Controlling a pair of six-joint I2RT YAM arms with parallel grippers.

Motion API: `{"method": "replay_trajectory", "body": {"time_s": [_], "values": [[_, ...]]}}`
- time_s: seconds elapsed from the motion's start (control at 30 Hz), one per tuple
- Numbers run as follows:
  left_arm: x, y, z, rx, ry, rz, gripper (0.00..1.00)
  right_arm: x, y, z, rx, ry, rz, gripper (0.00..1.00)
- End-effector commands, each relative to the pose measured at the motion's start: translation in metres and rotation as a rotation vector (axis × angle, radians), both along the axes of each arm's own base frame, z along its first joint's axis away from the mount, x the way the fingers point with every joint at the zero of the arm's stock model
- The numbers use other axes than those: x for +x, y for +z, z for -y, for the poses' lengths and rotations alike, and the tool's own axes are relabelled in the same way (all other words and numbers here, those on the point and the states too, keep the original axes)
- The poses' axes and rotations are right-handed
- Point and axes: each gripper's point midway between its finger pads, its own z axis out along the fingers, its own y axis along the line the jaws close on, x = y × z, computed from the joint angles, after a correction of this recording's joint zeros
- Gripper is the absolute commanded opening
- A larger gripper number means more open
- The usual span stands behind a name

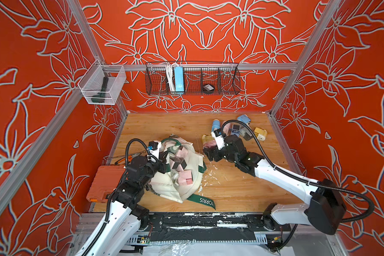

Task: Take out the pencil sharpeners from the tote bags
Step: Pick up the pencil sharpener from the canvas bag, then place the pencil sharpener at the center of the board.

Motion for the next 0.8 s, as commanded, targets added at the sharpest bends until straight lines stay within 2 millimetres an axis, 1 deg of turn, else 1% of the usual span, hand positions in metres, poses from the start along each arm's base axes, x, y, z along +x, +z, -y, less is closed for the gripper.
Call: {"method": "replay_trajectory", "body": {"time_s": [0.0,0.1,0.17,0.3,0.4,0.53,0.63,0.77], "values": [[-0.001,0.011,-0.004,-0.013,0.02,0.042,0.0,0.014,-0.023,0.032,-0.029,-0.165,-0.121,0.62],[-0.001,0.011,-0.003,-0.015,0.017,0.043,0.0,0.036,-0.039,0.056,-0.044,-0.271,-0.201,0.61],[-0.001,0.011,-0.003,-0.016,0.017,0.042,0.0,0.049,-0.051,0.069,-0.071,-0.323,-0.258,0.61],[-0.002,0.011,-0.003,-0.017,0.015,0.042,0.0,0.077,-0.073,0.084,-0.1,-0.384,-0.366,0.6],[-0.002,0.012,-0.003,-0.018,0.014,0.047,0.0,0.094,-0.092,0.096,-0.119,-0.434,-0.426,0.59],[-0.001,0.011,-0.003,-0.018,0.015,0.043,0.0,0.109,-0.111,0.094,-0.136,-0.435,-0.497,0.6],[-0.001,0.01,-0.003,-0.017,0.015,0.041,0.0,0.118,-0.119,0.093,-0.149,-0.438,-0.518,0.62],[-0.001,0.009,-0.002,-0.016,0.013,0.037,0.0,0.125,-0.127,0.087,-0.149,-0.426,-0.539,0.67]]}}
